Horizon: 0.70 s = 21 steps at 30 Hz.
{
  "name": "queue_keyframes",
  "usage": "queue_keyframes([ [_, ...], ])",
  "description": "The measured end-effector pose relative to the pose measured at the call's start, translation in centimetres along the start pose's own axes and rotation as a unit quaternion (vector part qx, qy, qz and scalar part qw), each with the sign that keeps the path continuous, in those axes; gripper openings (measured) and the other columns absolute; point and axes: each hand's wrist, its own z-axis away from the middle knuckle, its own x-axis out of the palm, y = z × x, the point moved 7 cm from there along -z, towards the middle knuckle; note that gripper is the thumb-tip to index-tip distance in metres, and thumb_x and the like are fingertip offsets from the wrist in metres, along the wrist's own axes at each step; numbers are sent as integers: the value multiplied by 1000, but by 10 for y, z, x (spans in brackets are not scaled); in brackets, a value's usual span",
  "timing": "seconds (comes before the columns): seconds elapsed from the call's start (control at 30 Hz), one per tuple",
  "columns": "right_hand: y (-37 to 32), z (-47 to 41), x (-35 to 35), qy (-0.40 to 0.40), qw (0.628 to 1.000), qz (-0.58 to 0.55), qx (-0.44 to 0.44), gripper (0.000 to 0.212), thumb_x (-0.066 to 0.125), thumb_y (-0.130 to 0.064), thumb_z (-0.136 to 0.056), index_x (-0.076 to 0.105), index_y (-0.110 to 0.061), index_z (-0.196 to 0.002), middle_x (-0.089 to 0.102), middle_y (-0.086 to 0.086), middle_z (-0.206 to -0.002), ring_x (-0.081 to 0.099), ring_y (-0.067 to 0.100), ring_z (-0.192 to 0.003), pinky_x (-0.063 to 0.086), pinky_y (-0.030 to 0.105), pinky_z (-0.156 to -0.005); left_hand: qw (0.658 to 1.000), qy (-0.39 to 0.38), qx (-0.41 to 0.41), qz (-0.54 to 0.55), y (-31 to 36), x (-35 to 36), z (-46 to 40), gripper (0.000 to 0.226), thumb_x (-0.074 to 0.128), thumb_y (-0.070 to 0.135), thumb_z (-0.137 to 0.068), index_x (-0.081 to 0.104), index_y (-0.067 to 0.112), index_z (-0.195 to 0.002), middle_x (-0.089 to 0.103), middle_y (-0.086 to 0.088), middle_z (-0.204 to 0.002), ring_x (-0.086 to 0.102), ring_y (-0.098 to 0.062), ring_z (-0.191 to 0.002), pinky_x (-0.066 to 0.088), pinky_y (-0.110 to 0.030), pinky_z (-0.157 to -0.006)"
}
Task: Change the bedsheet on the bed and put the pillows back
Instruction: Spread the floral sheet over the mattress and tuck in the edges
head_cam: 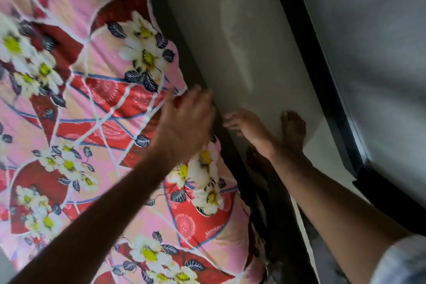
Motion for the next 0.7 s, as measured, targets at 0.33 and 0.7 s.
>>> queue_keyframes([
  [0.33,-142,-63,83,-167,985,45,-15,49,67,-61,-85,73,-18,-107,76,3,-102,73,24,-96,52,47,-98,970,-34,-231,63,-152,37,-33,65,21,51,-103,17,22,-162,3,-10,-171,-2,-36,-157,4,-76,-115],
  [0.7,-160,-93,60,-78,995,-2,-64,13,74,-32,-88,71,-22,-96,76,2,-98,72,21,-95,56,40,-86,969,-66,-228,63,-149,35,-62,61,20,50,-102,30,25,-157,20,-6,-169,9,-34,-157,7,-83,-109],
])
